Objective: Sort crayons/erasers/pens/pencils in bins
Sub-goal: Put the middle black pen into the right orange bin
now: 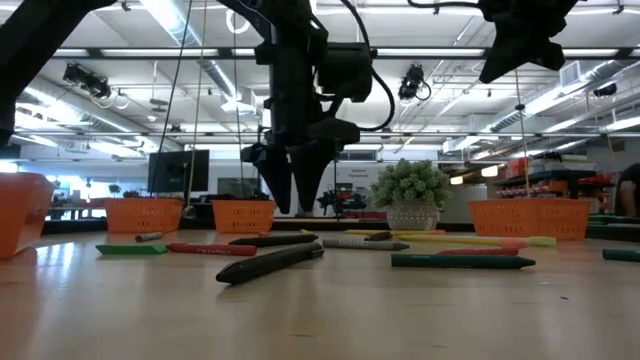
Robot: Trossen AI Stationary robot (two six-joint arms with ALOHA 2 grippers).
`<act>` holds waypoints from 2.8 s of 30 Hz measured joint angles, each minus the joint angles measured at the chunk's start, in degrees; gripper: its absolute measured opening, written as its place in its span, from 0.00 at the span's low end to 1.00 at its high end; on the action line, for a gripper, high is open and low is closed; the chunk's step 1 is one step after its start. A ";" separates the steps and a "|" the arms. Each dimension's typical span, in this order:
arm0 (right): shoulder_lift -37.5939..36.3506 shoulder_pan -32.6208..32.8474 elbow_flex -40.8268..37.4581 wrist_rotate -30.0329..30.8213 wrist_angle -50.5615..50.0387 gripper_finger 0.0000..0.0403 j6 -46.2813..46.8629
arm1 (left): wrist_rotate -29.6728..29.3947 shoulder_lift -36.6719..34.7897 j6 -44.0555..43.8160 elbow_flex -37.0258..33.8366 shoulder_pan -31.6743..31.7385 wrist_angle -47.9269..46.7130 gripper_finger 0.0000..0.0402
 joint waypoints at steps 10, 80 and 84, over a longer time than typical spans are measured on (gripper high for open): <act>-0.02 0.00 0.00 0.36 0.03 0.02 0.70 | 2.62 2.35 0.00 0.02 -0.59 1.48 0.50; -4.22 -0.02 18.53 -6.47 -0.86 0.02 8.12 | 6.13 2.80 11.08 27.80 1.68 -4.15 0.10; -4.24 0.00 24.45 -6.45 -0.73 0.02 4.16 | 6.27 2.77 11.25 34.12 2.51 -6.14 0.12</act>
